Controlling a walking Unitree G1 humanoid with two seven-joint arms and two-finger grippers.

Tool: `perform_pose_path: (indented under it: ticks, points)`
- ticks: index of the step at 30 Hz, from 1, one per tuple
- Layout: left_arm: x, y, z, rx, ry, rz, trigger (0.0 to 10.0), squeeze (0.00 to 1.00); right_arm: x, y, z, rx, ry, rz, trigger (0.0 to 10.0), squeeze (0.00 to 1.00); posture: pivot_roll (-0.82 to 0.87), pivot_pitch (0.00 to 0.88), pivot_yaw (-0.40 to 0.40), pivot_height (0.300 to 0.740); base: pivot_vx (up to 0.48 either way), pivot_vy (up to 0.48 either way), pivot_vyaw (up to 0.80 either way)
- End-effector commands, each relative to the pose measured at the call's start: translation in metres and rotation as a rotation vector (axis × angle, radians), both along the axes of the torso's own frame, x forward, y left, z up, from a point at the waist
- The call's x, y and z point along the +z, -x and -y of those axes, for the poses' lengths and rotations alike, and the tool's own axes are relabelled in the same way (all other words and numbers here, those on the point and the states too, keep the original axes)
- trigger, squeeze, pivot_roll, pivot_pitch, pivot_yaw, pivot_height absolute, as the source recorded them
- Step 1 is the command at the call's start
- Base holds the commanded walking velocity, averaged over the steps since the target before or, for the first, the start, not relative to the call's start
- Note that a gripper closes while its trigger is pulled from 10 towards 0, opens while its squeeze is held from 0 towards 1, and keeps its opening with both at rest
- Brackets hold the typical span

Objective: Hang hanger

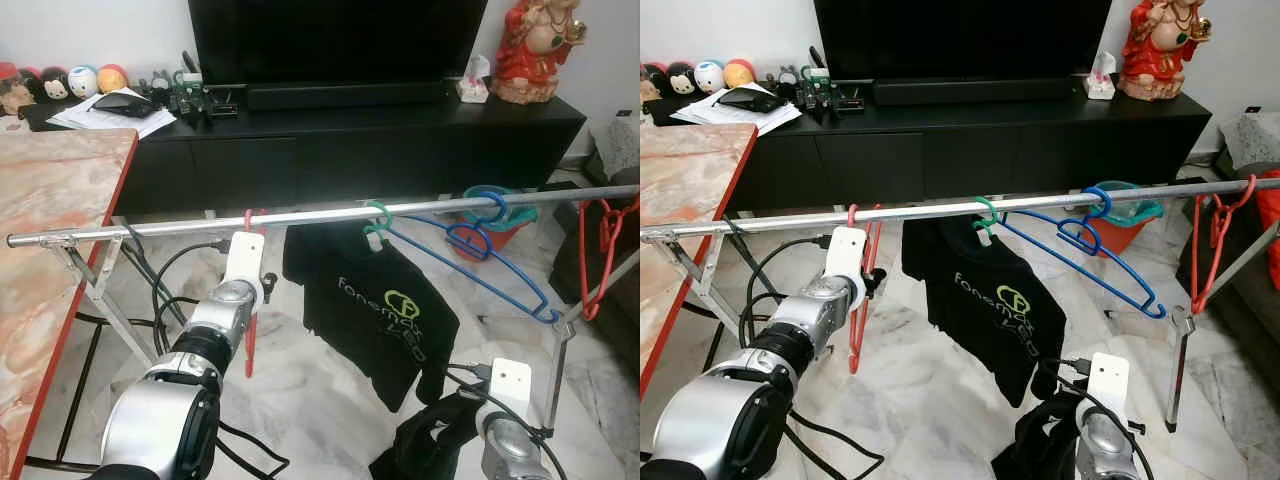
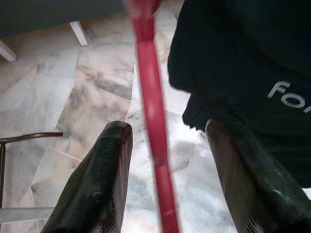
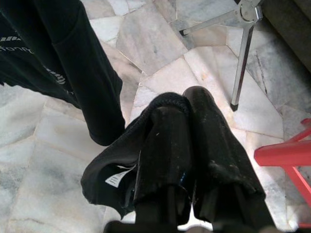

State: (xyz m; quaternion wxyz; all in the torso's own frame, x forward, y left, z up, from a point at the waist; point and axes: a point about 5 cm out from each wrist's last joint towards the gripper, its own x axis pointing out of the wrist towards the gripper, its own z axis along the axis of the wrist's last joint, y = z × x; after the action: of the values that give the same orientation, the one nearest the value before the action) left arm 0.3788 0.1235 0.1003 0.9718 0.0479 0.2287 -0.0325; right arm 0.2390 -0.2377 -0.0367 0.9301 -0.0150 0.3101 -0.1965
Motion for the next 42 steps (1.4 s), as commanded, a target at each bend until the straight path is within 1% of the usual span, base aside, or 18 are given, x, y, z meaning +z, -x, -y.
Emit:
perform_pose_path:
  ticks: [1,6,16,31,35,36,37,38,40,42]
  points:
    - [0.005,-0.003,0.004,-0.019,0.01,0.018,0.0,0.0,0.005,-0.005,0.004,0.001,0.014,0.021,10.0,0.0,-0.11,0.0,-0.047,0.74,0.0,0.0,0.0]
    - [0.005,-0.003,0.008,-0.031,0.013,0.032,0.0,0.0,0.006,-0.006,0.004,0.002,0.013,0.021,10.0,0.0,-0.11,0.0,-0.047,0.74,0.0,0.0,0.0]
    - [0.004,-0.003,0.006,-0.034,-0.008,0.035,0.0,0.0,0.005,-0.006,0.003,0.001,0.013,0.02,10.0,0.0,-0.11,0.0,-0.044,0.74,0.0,0.0,0.0]
    - [0.002,-0.002,0.009,-0.043,-0.027,0.033,0.0,0.0,0.005,-0.005,0.003,0.003,0.012,0.019,10.0,0.0,-0.11,0.0,-0.046,0.74,0.0,0.0,0.0]
    - [0.006,-0.004,0.008,-0.03,-0.02,0.059,0.0,0.0,0.005,-0.006,0.002,0.005,0.011,0.019,10.0,0.0,-0.11,0.0,-0.047,0.74,0.0,0.0,0.0]
    - [0.011,-0.006,0.007,-0.024,-0.011,0.087,0.0,0.0,0.005,-0.006,0.002,0.005,0.01,0.019,10.0,0.0,-0.11,0.0,-0.047,0.74,0.0,0.0,0.0]
    - [0.011,-0.006,0.007,-0.024,-0.011,0.087,0.0,0.0,0.005,-0.006,0.002,0.005,0.01,0.019,10.0,0.0,-0.11,0.0,-0.047,0.74,0.0,0.0,0.0]
    - [0.017,-0.008,0.005,-0.018,-0.008,0.118,0.0,0.0,0.005,-0.006,0.002,0.004,0.009,0.02,10.0,0.0,-0.11,0.0,-0.046,0.74,0.0,0.0,0.0]
    - [0.021,-0.009,0.003,-0.014,-0.01,0.14,0.0,0.0,0.005,-0.006,0.002,0.003,0.009,0.02,10.0,0.0,-0.11,0.0,-0.043,0.74,0.0,0.0,0.0]
    - [0.029,-0.011,-0.002,-0.005,-0.01,0.189,0.0,0.0,0.005,-0.006,0.002,0.001,0.008,0.021,10.0,0.0,-0.1,0.0,-0.044,0.74,0.0,0.0,0.0]
